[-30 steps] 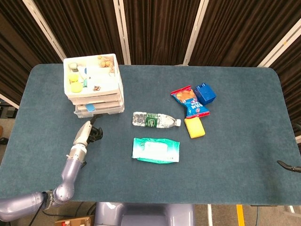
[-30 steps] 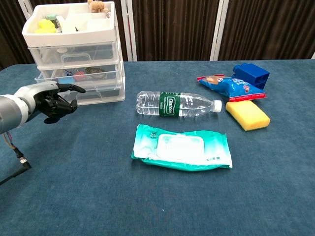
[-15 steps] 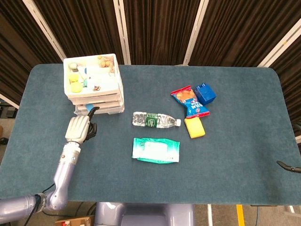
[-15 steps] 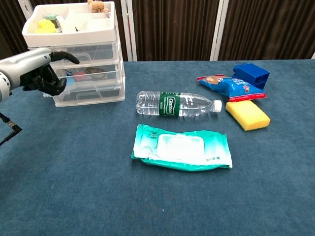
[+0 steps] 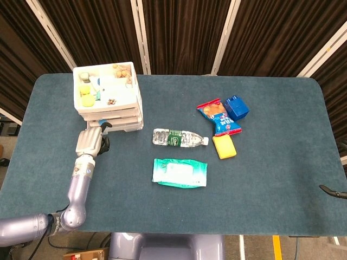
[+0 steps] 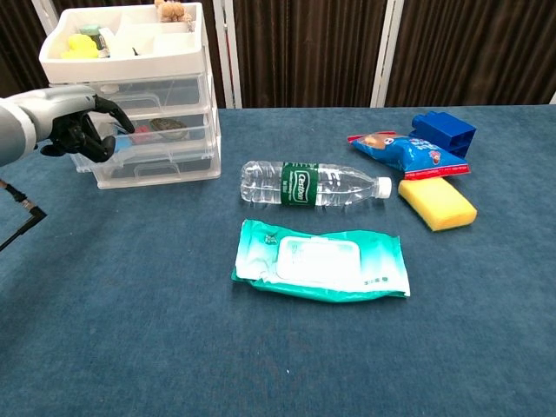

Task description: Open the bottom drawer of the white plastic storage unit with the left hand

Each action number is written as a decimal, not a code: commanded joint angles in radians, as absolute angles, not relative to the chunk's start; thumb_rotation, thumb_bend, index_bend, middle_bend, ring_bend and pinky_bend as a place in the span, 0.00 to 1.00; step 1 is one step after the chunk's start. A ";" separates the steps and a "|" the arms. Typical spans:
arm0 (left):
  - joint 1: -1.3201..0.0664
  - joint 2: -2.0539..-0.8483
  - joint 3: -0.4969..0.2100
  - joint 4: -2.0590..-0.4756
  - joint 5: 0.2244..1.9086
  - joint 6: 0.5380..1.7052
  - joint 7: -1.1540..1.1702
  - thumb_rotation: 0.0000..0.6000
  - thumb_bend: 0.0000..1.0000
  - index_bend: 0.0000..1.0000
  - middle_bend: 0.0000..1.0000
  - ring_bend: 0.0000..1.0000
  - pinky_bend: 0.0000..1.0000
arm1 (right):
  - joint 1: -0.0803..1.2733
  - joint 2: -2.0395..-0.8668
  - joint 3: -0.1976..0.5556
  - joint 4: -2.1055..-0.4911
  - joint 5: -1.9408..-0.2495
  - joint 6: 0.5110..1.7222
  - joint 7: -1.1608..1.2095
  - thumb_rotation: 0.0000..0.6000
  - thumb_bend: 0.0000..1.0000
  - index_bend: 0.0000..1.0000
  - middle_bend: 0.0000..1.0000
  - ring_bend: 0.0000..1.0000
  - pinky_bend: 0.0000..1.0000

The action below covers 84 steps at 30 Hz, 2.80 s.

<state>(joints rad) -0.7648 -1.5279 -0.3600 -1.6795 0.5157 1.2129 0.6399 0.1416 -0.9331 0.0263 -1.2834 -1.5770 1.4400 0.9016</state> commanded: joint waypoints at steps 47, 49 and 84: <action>-0.735 -1.433 -0.250 -1.911 0.529 1.185 0.544 1.00 0.69 0.29 0.99 0.95 0.91 | 0.140 -0.933 0.026 -1.288 -1.580 1.445 0.896 1.00 0.12 0.00 0.00 0.00 0.00; -0.734 -1.429 -0.244 -1.920 0.534 1.184 0.541 1.00 0.69 0.29 0.99 0.95 0.91 | 0.139 -0.933 0.026 -1.288 -1.580 1.446 0.897 1.00 0.12 0.00 0.00 0.00 0.00; -0.289 -1.174 0.193 -1.780 1.357 1.667 0.333 1.00 0.07 0.00 0.00 0.00 0.11 | 0.134 -0.951 0.037 -1.270 -1.571 1.464 0.822 1.00 0.12 0.00 0.00 0.00 0.00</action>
<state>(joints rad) -0.3587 -1.2103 0.1411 -1.8480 1.2955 1.5998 0.3972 0.1343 -0.9495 0.0362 -1.2703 -1.5710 1.4625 0.8254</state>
